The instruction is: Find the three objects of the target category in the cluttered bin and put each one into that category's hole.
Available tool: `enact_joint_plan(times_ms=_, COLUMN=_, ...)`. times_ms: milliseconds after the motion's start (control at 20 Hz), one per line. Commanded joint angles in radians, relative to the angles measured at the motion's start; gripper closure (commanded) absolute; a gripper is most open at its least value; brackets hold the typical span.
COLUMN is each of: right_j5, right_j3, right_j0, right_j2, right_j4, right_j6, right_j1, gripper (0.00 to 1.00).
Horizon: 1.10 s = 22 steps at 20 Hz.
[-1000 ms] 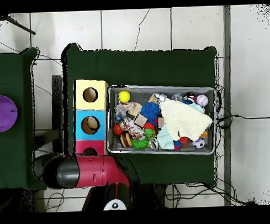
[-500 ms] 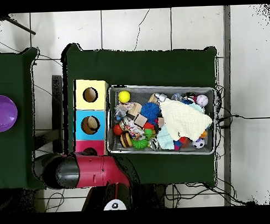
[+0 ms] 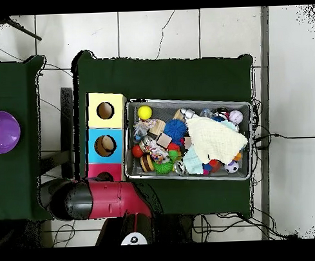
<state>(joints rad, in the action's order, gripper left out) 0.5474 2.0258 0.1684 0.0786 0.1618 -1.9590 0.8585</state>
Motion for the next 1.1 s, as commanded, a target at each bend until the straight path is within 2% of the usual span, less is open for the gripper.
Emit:
enact_joint_plan(times_ms=50, right_j5=-0.056, right_j3=0.033, right_j0=-0.028, right_j2=-0.027, right_j4=-0.038, right_j6=-0.106, right_j1=-0.048, gripper=0.00)
enact_joint_plan(times_ms=450, right_j5=-0.020, right_j3=0.021, right_j0=-0.023, right_j2=-0.021, right_j4=-0.046, right_j6=-0.100, right_j1=-0.048, gripper=0.00)
enact_joint_plan(times_ms=1100, right_j5=-0.024, right_j3=0.016, right_j0=-0.021, right_j2=-0.018, right_j4=-0.055, right_j6=-0.097, right_j1=-0.061, gripper=0.00)
